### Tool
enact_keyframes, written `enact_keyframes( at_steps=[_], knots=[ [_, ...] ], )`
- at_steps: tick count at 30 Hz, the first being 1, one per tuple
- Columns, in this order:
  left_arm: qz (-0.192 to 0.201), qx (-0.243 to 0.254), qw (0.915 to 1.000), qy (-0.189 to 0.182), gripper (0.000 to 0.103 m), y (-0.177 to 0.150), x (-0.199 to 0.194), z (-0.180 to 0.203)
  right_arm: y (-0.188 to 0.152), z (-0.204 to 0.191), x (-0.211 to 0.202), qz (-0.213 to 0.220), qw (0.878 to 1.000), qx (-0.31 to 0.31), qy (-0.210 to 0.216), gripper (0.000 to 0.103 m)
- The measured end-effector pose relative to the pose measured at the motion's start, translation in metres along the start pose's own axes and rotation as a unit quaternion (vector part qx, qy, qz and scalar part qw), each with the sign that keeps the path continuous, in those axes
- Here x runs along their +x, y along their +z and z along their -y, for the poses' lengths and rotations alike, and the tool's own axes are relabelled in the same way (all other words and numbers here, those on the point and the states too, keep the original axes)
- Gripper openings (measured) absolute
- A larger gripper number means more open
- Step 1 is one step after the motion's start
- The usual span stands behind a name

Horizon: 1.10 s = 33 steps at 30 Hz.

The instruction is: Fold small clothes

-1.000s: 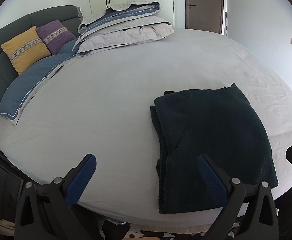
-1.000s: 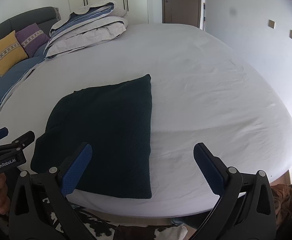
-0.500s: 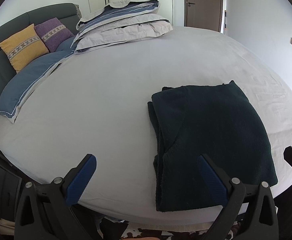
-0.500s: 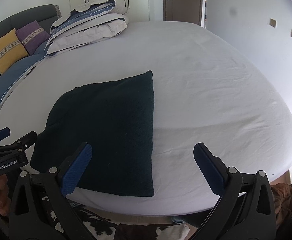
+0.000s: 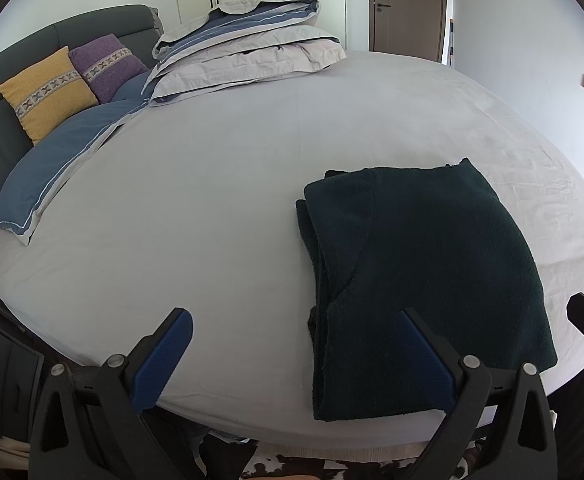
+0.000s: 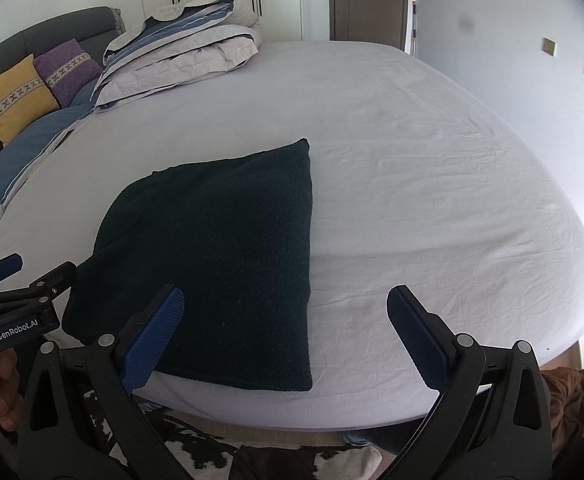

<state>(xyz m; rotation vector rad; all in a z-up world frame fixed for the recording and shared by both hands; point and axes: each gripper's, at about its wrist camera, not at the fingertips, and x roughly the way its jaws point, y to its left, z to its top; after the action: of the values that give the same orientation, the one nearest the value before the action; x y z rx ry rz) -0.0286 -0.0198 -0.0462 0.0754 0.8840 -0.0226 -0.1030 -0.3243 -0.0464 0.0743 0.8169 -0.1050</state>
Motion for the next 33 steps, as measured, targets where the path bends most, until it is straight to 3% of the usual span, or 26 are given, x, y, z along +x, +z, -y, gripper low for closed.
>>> enact_keyframes(
  at_steps=[33],
  knots=[
    [-0.001,0.002,1.0000,0.000,0.103,-0.0009,-0.0016,0.0019,-0.0019,0.0008,0.0066,-0.004,1.000,-0.005,0.009,0.103]
  ],
)
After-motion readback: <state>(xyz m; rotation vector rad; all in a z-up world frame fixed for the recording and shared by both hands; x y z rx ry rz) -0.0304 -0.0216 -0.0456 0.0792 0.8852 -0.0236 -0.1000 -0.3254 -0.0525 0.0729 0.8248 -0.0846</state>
